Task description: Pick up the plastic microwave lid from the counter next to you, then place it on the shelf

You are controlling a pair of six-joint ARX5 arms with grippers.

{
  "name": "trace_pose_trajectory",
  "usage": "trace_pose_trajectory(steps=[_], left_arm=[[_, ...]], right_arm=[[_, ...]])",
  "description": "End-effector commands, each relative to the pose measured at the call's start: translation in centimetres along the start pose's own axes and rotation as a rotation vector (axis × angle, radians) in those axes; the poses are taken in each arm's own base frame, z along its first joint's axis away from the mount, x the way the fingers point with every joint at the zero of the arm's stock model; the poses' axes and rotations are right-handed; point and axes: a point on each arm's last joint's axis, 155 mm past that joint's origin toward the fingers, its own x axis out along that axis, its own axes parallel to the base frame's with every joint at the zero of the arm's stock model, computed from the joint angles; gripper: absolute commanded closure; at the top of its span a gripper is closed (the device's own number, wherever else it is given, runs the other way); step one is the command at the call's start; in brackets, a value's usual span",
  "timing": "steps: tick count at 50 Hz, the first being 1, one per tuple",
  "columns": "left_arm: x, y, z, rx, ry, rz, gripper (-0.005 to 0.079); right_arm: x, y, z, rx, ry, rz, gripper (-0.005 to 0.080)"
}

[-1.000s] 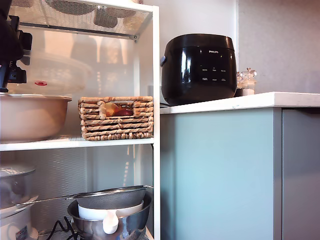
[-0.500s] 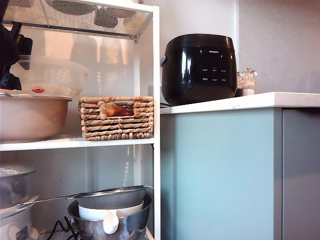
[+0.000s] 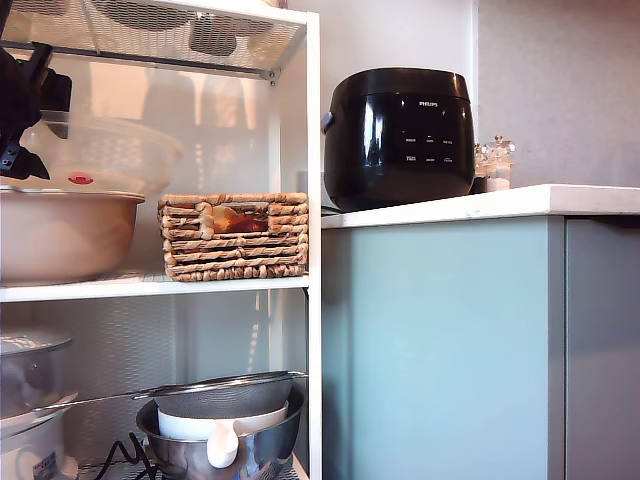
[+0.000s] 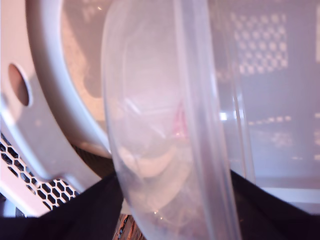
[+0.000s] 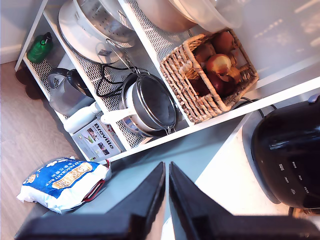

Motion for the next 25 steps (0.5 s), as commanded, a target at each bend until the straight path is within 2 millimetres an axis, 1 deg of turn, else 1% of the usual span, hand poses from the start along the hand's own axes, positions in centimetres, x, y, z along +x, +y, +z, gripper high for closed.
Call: trace_pose_trajectory(steps=[1, 6, 11, 13, 16, 25], left_arm=[[-1.09, -2.66, 0.93, -0.002, -0.022, -0.063, 0.0222], [-1.1, -2.76, 1.09, -0.029, -0.028, -0.067, 0.0214], [-1.1, -2.93, 0.63, -0.021, -0.003, -0.075, 0.0121], [-1.1, -2.85, 0.22, 0.006, 0.018, -0.072, 0.0119], [-1.08, -2.58, 0.17, 0.017, 0.019, -0.061, 0.0121], [-1.09, -2.85, 0.56, 0.014, 0.001, -0.072, 0.0121]], right_arm=[[0.03, 0.04, 0.23, 0.005, -0.006, 0.003, 0.0765], [0.03, 0.06, 0.23, 0.005, -0.006, 0.003, 0.0765], [0.03, 0.09, 0.27, 0.005, -0.008, 0.005, 0.0765], [0.03, 0.09, 0.27, 0.005, -0.008, 0.005, 0.0765], [0.03, 0.1, 0.25, 0.004, -0.007, 0.005, 0.0765], [0.02, 0.1, 0.26, 0.005, -0.008, 0.006, 0.0765]])
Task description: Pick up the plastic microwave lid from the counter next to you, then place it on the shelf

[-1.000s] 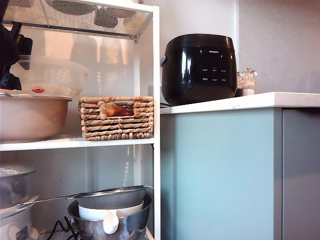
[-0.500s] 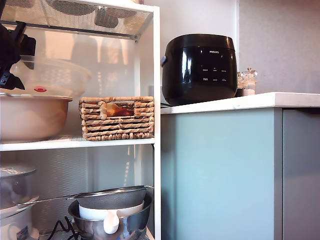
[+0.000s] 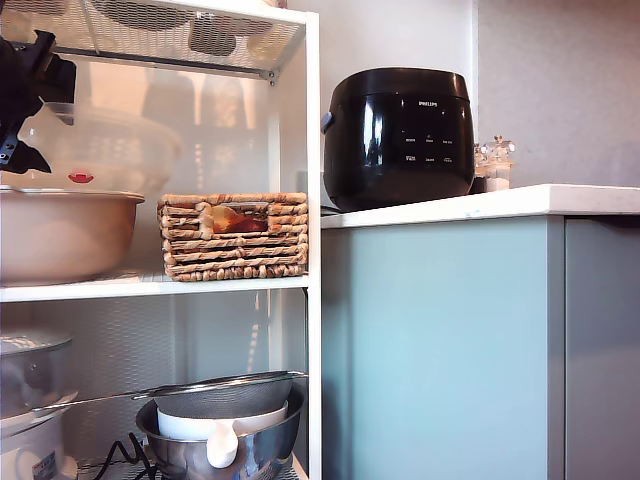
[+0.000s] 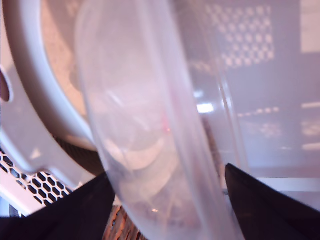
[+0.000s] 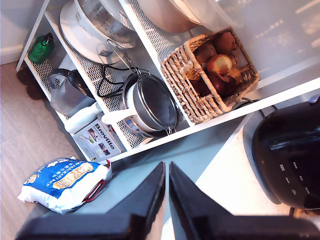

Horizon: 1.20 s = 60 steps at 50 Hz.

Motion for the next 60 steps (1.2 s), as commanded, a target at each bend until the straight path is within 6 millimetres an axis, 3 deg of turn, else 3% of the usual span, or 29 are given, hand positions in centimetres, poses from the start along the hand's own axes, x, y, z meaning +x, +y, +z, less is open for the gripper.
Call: trace_pose_trajectory(steps=[1, 14, 20, 25, 36, 49, 60], left_arm=[[-0.5, -2.1, 0.8, -0.006, -0.021, -0.057, 0.0121], [-0.5, -3.2, 0.3, -0.014, 0.038, -0.105, 0.0113], [-0.5, -3.1, -0.2, -0.003, 0.093, -0.107, 0.0029], [-0.5, -2.8, 0.0, -0.007, 0.115, -0.101, 0.0025], [-1.1, -0.3, -2.0, -0.028, 0.258, -0.003, 0.0025], [-1.6, -0.6, -2.3, -0.034, 0.314, -0.018, 0.0025], [-2.3, 1.7, -2.9, -0.064, 0.401, 0.07, 0.0026]], right_arm=[[0.0, 0.0, 0.2, 0.005, -0.006, 0.002, 0.0765], [0.0, 0.2, 0.4, 0.005, -0.013, 0.012, 0.0765], [0.0, 0.4, 0.5, 0.005, -0.021, 0.024, 0.0765], [0.0, 0.4, 0.5, 0.005, -0.022, 0.024, 0.0765], [-0.1, 0.4, 0.5, 0.005, -0.022, 0.024, 0.0765], [-0.1, 0.4, 0.5, 0.007, -0.025, 0.022, 0.0765], [-0.2, 0.3, 0.5, 0.008, -0.026, 0.021, 0.0765]])
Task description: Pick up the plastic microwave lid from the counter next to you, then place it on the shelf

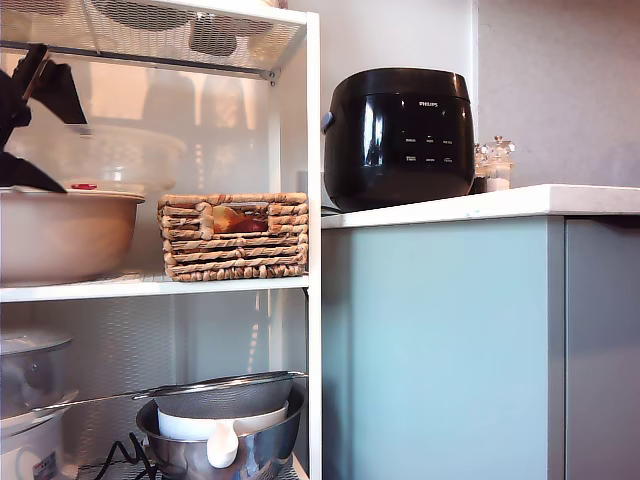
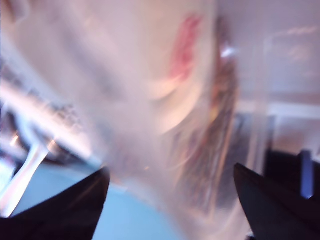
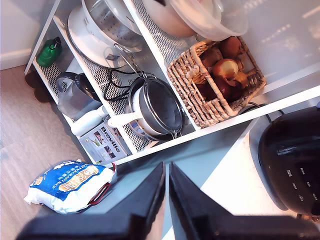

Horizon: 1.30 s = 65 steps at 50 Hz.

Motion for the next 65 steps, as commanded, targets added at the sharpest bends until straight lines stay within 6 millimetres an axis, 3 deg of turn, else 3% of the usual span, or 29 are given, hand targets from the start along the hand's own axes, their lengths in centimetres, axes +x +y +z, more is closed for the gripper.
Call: trace_pose_trajectory(steps=[1, 10, 38, 51, 65], left_arm=[[-1.1, -1.2, 0.1, 0.004, 0.011, -0.021, 0.0026], [-1.3, -0.3, -0.4, -0.007, 0.065, 0.004, 0.0026], [-3.9, -4.1, -2.5, 0.099, 0.143, -0.117, 0.0026], [-4.9, -3.1, -4.7, 0.163, 0.248, -0.087, 0.0026], [-7.6, -1.9, -6.4, 0.343, 0.286, -0.046, 0.0028]], right_arm=[[-0.2, -0.1, 0.2, 0.008, -0.01, -0.002, 0.0765], [-0.2, 0.2, 0.4, 0.008, -0.02, 0.012, 0.0765], [-0.2, 0.3, 0.5, 0.007, -0.025, 0.019, 0.0765], [-0.2, 0.3, 0.5, 0.007, -0.025, 0.018, 0.0765], [-0.2, -0.1, 1.0, 0.017, -0.043, 0.007, 0.0765]])
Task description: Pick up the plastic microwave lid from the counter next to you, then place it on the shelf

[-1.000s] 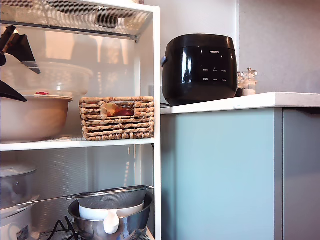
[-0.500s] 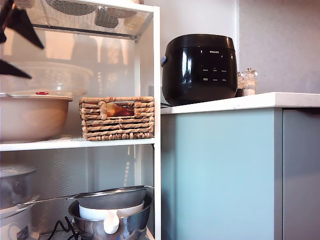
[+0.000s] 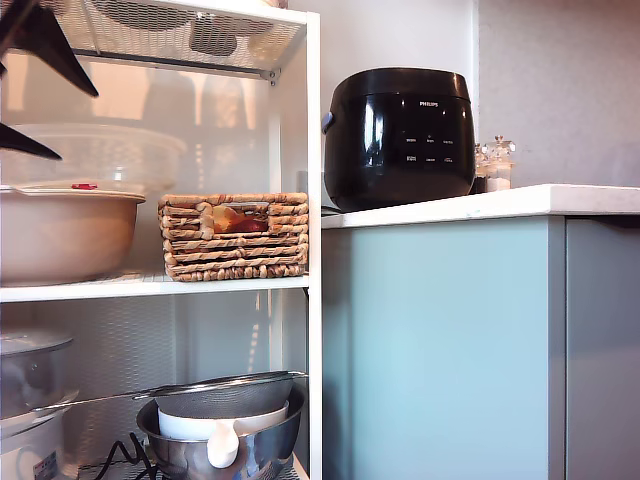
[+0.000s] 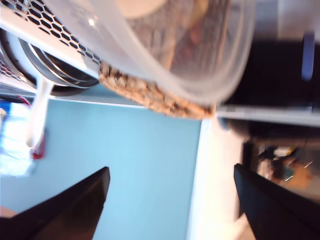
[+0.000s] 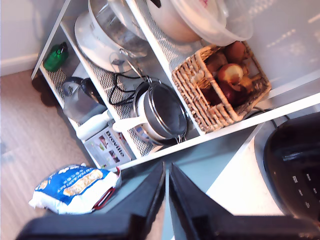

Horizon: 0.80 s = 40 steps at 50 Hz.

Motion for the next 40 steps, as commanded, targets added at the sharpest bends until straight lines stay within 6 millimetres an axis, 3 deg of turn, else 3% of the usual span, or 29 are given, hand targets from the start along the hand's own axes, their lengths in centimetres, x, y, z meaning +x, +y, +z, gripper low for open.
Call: trace_pose_trajectory(steps=[1, 17, 40], left_arm=[[-1.2, -1.4, -0.3, 0.106, -0.011, -0.021, 0.0028], [-3.3, 0.6, -4.1, 0.318, 0.07, 0.088, 0.0033], [-4.0, 1.2, -4.9, 0.602, 0.066, 0.147, 0.0033]], right_arm=[[-0.2, -0.3, 0.5, 0.009, -0.019, -0.01, 0.0765], [0.1, -1.4, 0.0, 0.121, -0.008, -0.04, 0.0765], [0.7, -3.8, -2.2, 0.249, 0.048, -0.104, 0.0765]])
